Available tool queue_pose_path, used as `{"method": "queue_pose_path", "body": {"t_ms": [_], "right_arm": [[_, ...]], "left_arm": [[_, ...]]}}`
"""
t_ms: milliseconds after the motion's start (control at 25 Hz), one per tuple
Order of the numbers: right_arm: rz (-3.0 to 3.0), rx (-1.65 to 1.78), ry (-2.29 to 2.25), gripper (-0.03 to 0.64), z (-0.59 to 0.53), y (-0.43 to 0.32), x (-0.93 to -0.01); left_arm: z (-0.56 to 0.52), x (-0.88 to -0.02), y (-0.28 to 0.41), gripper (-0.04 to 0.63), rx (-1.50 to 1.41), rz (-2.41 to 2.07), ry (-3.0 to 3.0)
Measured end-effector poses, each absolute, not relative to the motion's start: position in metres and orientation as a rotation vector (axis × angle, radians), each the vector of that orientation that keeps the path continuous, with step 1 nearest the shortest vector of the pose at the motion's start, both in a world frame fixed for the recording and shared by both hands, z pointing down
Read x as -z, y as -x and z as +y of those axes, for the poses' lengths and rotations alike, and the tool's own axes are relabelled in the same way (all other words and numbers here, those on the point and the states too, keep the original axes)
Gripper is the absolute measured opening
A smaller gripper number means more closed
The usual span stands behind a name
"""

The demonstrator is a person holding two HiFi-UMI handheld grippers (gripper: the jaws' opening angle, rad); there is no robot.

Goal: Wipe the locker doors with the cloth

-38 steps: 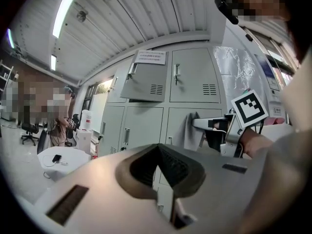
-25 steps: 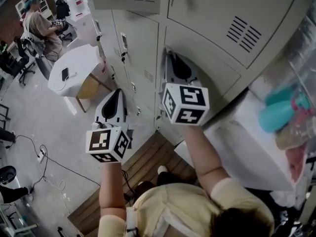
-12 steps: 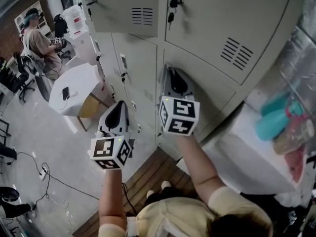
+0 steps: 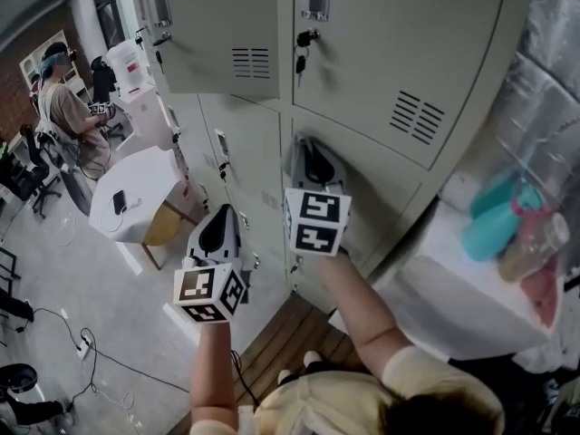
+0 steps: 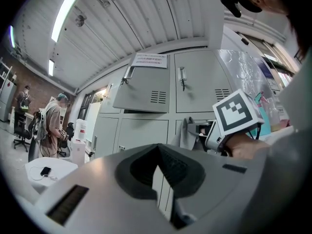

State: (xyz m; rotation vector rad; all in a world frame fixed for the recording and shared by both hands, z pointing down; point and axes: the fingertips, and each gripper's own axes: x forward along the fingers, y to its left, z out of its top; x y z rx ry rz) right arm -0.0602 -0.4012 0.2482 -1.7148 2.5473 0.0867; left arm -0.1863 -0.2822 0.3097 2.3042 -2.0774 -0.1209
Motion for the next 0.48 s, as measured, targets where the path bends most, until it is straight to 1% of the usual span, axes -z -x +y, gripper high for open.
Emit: {"method": "queue_pose_path", "body": {"t_ms": [480], "right_arm": [[2.482, -0.134, 1.815, 0.018, -0.388, 0.029, -0.243]], "left_arm": [[-0.279, -0.306, 0.181, 0.002, 0.124, -2.047, -2.331]]}}
